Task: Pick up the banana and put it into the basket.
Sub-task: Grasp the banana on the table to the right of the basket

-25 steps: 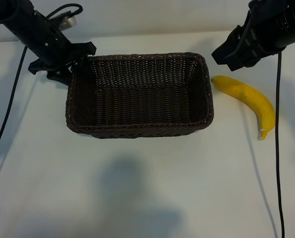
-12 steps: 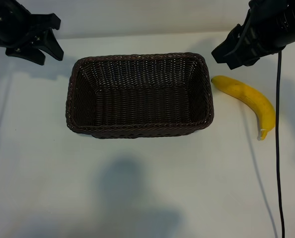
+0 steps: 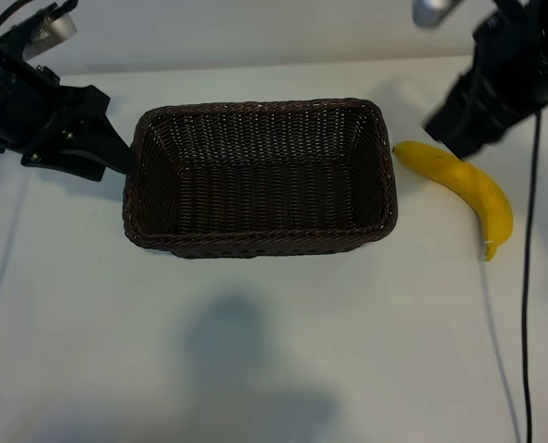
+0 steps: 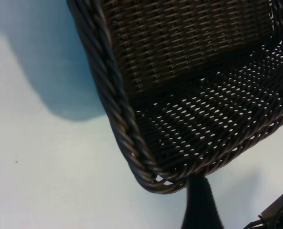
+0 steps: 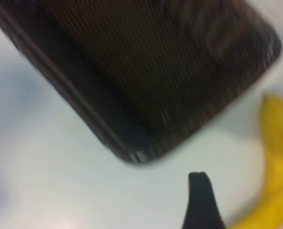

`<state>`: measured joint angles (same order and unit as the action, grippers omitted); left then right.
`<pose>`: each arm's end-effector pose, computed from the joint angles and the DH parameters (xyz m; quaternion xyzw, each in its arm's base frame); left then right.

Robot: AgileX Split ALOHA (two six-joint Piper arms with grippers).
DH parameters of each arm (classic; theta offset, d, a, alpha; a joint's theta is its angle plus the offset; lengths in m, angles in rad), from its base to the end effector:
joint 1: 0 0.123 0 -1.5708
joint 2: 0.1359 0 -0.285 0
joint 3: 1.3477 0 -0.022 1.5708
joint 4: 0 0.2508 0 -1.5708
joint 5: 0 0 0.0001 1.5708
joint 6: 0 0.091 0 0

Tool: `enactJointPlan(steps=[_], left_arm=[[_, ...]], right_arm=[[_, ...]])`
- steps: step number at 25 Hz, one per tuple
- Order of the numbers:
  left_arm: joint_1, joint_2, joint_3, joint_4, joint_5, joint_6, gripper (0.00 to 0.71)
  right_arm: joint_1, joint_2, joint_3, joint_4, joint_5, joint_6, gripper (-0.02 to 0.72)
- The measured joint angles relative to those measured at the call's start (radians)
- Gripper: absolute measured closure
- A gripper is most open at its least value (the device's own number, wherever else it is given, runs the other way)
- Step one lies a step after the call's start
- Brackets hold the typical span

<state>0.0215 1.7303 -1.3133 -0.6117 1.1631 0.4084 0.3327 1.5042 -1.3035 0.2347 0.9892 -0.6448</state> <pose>0.3402 -0.0407 0.2589 0.0767 0.9560 -0.2665 0.0962 0.2897 0.1188 0.3216 -0.4184 0.8717 0.0729 0.2446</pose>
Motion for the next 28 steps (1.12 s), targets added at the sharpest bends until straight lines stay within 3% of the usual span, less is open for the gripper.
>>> enactJointPlan(steps=[3,5,9,15,19,23,28], left_arm=[[0.000,0.000,0.001,-0.016,-0.006,0.000,0.214],[0.000,0.000,0.001,-0.017,-0.006,0.000,0.214],[0.000,0.000,0.001,-0.024,-0.009,0.001,0.212],[0.000,0.000,0.001,-0.029,-0.009,0.002,0.212],[0.000,0.000,0.001,-0.031,-0.009,0.003,0.212],[0.000,0.000,0.001,-0.031,-0.009,0.003,0.211],[0.000,0.000,0.001,-0.031,-0.009,0.003,0.211]], right_arm=[[-0.020,0.047,0.000,-0.160,0.013,0.126,0.233],[-0.051,0.077,0.000,-0.208,0.011,0.176,0.233],[-0.089,0.157,0.000,-0.189,-0.029,0.192,0.233],[-0.090,0.313,0.000,-0.127,-0.151,0.163,0.233],[-0.090,0.393,0.000,-0.125,-0.223,0.153,0.233],[-0.090,0.454,0.000,-0.133,-0.266,0.144,0.233],[-0.090,0.499,0.000,-0.210,-0.307,0.167,0.233]])
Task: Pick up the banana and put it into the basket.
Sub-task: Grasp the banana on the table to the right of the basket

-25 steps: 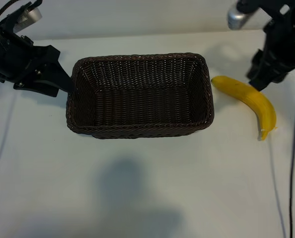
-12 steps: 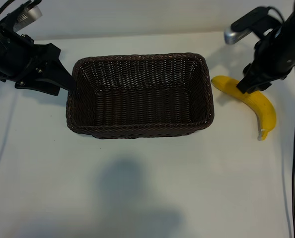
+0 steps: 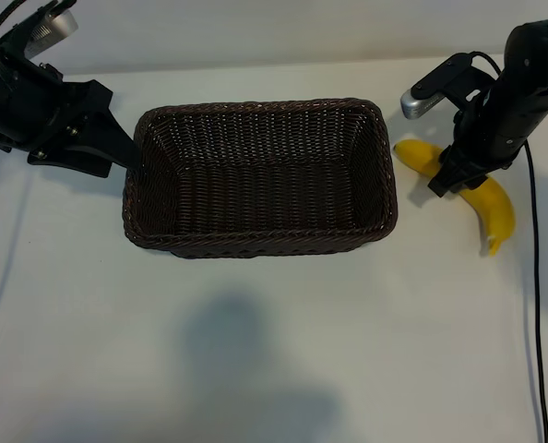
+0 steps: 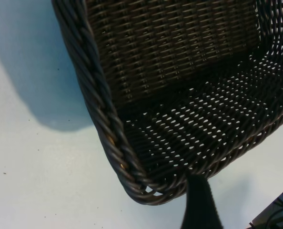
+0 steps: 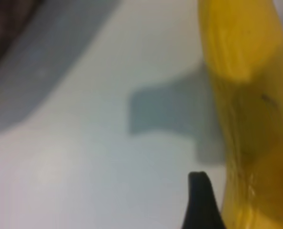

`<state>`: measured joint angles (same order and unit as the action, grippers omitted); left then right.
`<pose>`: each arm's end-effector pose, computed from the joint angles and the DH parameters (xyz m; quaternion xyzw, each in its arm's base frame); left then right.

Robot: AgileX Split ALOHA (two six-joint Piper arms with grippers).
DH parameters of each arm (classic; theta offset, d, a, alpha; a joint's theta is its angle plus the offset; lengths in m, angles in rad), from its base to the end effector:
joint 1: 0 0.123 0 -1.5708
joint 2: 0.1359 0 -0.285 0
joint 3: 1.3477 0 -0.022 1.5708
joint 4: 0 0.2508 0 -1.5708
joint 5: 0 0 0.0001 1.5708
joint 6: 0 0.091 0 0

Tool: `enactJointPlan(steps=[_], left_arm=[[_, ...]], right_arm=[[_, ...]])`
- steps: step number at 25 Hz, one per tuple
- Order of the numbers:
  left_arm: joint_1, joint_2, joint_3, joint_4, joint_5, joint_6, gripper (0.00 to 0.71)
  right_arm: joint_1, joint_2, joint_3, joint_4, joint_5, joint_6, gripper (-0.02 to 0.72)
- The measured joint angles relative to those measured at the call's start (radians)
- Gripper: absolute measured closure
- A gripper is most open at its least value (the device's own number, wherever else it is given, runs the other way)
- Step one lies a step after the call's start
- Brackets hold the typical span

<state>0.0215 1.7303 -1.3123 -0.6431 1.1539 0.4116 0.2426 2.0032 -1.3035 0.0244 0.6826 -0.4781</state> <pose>0.3414 -0.0426 0.2601 0.0705 0.9523 -0.2786 0.1031 0.3840 0.0965 0.1494 -0.3414 0.9298 -0.0073 0.1375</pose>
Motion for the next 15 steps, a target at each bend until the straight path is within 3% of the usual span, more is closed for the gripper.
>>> enactJointPlan(steps=[7,15], left_arm=[[0.000,0.000,0.000,0.000,-0.007,0.001,0.211],[0.000,0.000,0.000,0.000,-0.008,0.001,0.211]], right_arm=[[0.000,0.046,-0.001,-0.024,-0.034,0.012,0.233],[0.000,0.018,-0.002,-0.015,0.006,0.048,0.275]])
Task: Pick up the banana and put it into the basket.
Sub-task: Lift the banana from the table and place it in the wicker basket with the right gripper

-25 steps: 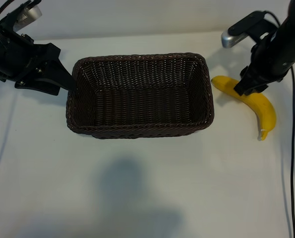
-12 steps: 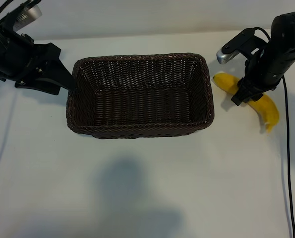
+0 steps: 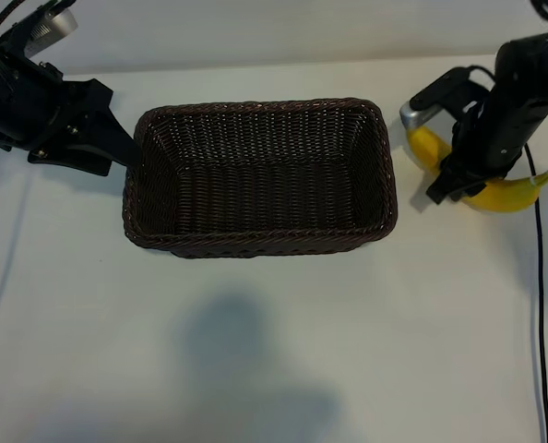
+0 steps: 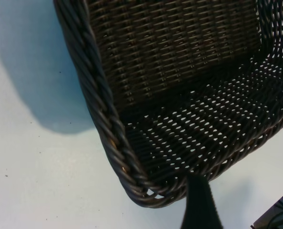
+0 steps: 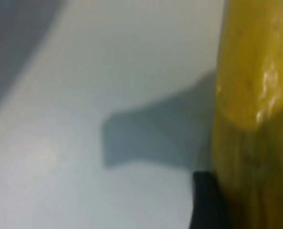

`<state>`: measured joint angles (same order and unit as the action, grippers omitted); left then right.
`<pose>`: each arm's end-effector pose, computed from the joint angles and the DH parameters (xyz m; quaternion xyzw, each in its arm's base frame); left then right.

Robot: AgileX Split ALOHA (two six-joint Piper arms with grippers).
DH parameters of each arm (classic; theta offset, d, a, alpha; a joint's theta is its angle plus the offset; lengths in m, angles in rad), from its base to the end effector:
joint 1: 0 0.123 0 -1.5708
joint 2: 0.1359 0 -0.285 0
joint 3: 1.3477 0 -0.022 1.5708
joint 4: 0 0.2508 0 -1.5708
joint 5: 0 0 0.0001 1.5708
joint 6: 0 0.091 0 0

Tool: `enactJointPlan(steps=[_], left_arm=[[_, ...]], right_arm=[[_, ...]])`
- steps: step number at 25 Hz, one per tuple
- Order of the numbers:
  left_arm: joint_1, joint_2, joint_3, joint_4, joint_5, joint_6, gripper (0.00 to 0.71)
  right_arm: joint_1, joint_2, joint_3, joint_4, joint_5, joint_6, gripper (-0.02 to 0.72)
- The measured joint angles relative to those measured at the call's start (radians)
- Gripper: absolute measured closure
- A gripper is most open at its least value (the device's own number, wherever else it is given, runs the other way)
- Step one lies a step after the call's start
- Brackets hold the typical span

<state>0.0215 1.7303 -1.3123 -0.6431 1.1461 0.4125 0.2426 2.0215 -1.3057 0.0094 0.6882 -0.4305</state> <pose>0.3421 -0.0424 0.2601 0.0698 0.9523 -0.2773 0.1067 0.3846 0.0957 0.1426 -0.3245 0.9374 -0.0085 0.1264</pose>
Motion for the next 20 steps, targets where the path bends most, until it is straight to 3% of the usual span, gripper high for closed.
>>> enactJointPlan(steps=[3,6,9,11,13,15,20], left_arm=[[0.000,0.000,0.000,0.000,-0.002,0.001,0.211],[0.000,0.000,0.000,0.000,-0.004,0.001,0.211],[0.000,0.000,0.000,0.000,-0.004,0.001,0.211],[0.000,0.000,0.000,0.000,-0.003,0.001,0.211],[0.000,0.000,0.000,0.000,-0.003,0.001,0.211],[0.000,0.000,0.000,0.000,-0.002,0.001,0.211],[0.000,0.000,0.000,0.000,0.006,0.001,0.211]], right_arm=[[0.000,-0.083,-0.040,0.034,0.086,0.000,0.275],[0.000,-0.154,-0.114,0.109,0.216,0.000,0.275],[0.000,-0.199,-0.186,0.241,0.322,-0.009,0.275],[0.004,-0.213,-0.210,0.370,0.363,-0.039,0.275],[0.028,-0.217,-0.215,0.470,0.369,-0.072,0.275],[0.073,-0.217,-0.215,0.531,0.345,-0.091,0.275],[0.196,-0.201,-0.216,0.568,0.228,-0.090,0.275]])
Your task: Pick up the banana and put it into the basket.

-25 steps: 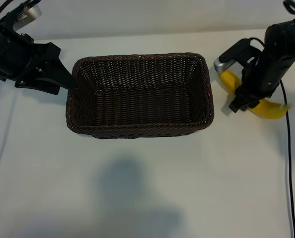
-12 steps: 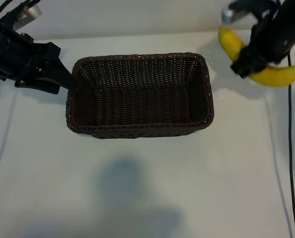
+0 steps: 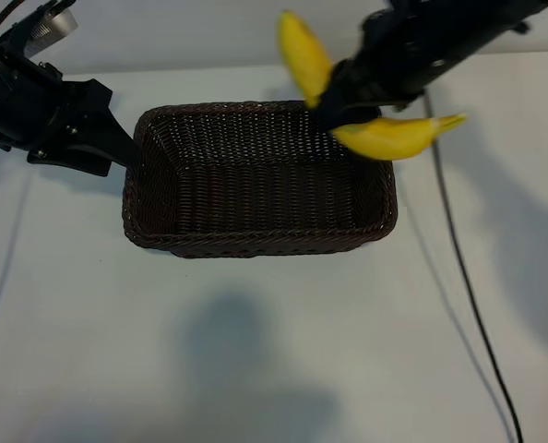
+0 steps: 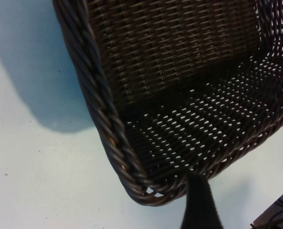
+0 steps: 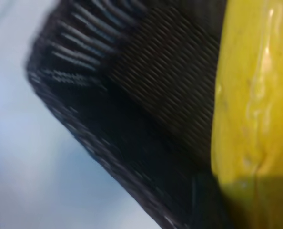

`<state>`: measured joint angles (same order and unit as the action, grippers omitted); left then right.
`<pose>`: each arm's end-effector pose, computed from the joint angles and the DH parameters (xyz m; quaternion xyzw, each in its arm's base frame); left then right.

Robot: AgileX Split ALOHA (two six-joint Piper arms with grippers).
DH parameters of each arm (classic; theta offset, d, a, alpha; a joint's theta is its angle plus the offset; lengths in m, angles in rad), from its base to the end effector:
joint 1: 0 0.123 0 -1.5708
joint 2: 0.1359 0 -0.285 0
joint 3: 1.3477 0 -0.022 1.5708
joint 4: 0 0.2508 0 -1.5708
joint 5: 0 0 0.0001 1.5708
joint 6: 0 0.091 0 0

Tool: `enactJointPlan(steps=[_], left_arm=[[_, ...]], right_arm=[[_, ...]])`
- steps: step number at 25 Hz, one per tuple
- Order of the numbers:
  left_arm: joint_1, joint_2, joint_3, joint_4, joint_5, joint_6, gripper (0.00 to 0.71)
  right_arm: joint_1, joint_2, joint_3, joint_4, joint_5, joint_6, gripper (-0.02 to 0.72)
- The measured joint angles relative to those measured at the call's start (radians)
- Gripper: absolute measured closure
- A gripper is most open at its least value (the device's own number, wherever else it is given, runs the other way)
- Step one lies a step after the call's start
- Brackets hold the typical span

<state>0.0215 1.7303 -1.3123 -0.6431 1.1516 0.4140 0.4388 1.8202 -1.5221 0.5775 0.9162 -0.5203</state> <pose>0.3416 -0.0425 0.2601 0.0713 0.9522 -0.2781 0.1045 0.3439 0.2050 0.2853 -0.3255 0.8847 0.2497 0.2213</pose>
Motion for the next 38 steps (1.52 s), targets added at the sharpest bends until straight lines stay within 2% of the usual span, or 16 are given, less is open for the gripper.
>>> enactJointPlan(steps=[6,9,15,19,21,25,28,31,38], left_arm=[[0.000,0.000,0.000,0.000,0.006,0.000,0.211],[0.000,0.000,0.000,-0.001,0.006,0.000,0.211],[0.000,0.000,0.000,-0.002,0.005,0.000,0.210],[0.000,0.000,0.000,-0.002,0.005,-0.001,0.210],[0.000,0.000,0.000,-0.003,0.005,-0.001,0.210],[0.000,0.000,0.000,-0.003,0.006,-0.001,0.210],[0.000,0.000,0.000,-0.004,0.006,-0.001,0.210],[0.000,0.000,0.000,-0.031,0.005,0.006,0.210],[0.000,0.000,0.000,-0.082,-0.003,0.065,0.210]], right_arm=[[0.038,0.108,-0.001,-0.001,-0.091,0.006,0.275],[0.038,0.143,-0.001,-0.011,-0.107,0.007,0.275],[0.038,0.155,-0.001,-0.068,-0.063,0.019,0.266],[0.038,0.155,-0.001,-0.071,-0.061,0.066,0.152],[0.038,0.150,-0.007,-0.071,-0.055,0.083,0.132],[0.038,0.101,-0.046,-0.075,-0.037,0.086,0.154],[0.038,0.027,-0.072,-0.107,-0.011,0.084,0.170],[0.038,-0.043,-0.076,-0.160,0.050,0.079,0.176],[0.038,-0.121,-0.075,-0.206,0.157,0.063,0.177]])
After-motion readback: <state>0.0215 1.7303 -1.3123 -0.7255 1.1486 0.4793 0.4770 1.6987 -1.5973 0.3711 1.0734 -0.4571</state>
